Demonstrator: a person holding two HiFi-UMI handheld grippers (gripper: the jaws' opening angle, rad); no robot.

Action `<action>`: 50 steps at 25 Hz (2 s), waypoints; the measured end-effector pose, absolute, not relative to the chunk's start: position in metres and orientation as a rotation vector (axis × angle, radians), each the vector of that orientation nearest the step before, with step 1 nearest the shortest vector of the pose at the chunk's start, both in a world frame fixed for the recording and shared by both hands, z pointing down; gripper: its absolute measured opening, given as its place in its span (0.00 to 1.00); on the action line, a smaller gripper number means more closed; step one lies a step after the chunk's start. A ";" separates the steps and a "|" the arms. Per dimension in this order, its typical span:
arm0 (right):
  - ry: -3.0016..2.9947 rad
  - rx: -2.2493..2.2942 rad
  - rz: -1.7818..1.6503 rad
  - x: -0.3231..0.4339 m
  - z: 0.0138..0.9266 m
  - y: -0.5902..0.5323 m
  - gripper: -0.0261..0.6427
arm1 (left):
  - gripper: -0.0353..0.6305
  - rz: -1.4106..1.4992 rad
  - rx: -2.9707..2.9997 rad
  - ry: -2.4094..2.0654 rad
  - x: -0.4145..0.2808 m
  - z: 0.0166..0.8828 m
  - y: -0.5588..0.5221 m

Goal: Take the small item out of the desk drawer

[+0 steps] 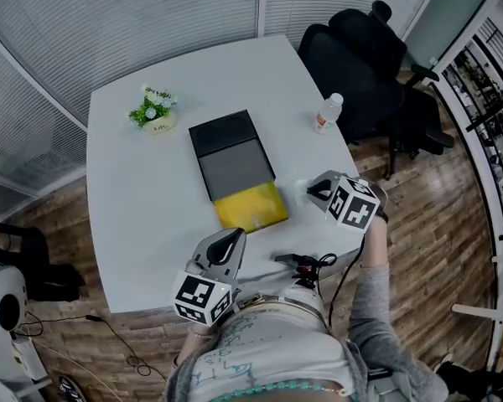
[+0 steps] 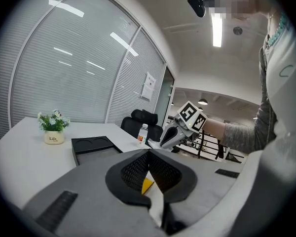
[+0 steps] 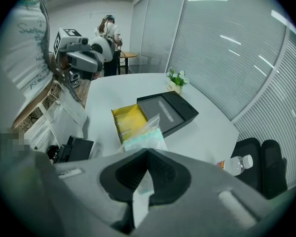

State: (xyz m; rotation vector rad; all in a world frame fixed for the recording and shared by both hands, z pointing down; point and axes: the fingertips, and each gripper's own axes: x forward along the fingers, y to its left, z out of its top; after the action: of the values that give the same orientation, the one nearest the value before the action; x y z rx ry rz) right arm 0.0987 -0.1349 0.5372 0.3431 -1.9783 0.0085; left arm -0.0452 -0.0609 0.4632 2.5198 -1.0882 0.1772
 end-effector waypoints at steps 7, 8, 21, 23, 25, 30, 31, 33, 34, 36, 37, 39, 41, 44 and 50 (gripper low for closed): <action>-1.972 0.340 0.020 0.103 0.544 -0.135 0.04 | 0.05 0.172 2.521 -1.073 -0.041 0.467 -0.061; -1.973 0.339 0.021 0.103 0.545 -0.134 0.04 | 0.05 0.172 2.521 -1.074 -0.040 0.466 -0.060; -1.972 0.353 0.039 0.105 0.557 -0.137 0.04 | 0.05 0.170 2.509 -1.086 -0.044 0.468 -0.061; -1.977 0.357 0.050 0.106 0.562 -0.138 0.04 | 0.05 0.170 2.508 -1.086 -0.045 0.469 -0.061; -1.981 0.364 0.066 0.106 0.571 -0.139 0.04 | 0.05 0.169 2.506 -1.087 -0.045 0.469 -0.060; -1.975 0.402 0.117 0.109 0.604 -0.142 0.04 | 0.05 0.166 2.500 -1.087 -0.046 0.471 -0.059; -1.965 0.406 0.127 0.111 0.611 -0.142 0.04 | 0.05 0.164 2.499 -1.084 -0.046 0.471 -0.059; -1.955 0.403 0.135 0.112 0.626 -0.143 0.04 | 0.05 0.156 2.492 -1.077 -0.047 0.471 -0.058; -1.952 0.401 0.136 0.111 0.633 -0.143 0.04 | 0.05 0.154 2.489 -1.074 -0.047 0.471 -0.059; -1.942 0.398 0.140 0.112 0.648 -0.145 0.04 | 0.05 0.156 2.487 -1.073 -0.048 0.472 -0.059; -1.934 0.397 0.144 0.112 0.655 -0.146 0.04 | 0.05 0.157 2.486 -1.072 -0.048 0.472 -0.059; -1.916 0.395 0.159 0.112 0.667 -0.147 0.04 | 0.05 0.156 2.484 -1.069 -0.048 0.473 -0.060; -1.899 0.386 0.170 0.113 0.679 -0.146 0.05 | 0.05 0.155 2.480 -1.066 -0.048 0.473 -0.060; -1.875 0.372 0.184 0.114 0.694 -0.145 0.05 | 0.05 0.151 2.474 -1.067 -0.049 0.474 -0.060; -1.853 0.376 0.179 0.115 0.710 -0.146 0.05 | 0.05 0.155 2.467 -1.074 -0.048 0.478 -0.060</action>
State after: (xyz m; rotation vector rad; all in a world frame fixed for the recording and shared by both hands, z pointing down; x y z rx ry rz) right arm 0.1153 -0.1459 0.7102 0.3759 -1.8531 0.1786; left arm -0.0481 -0.0598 0.4781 2.4669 -1.0741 0.1550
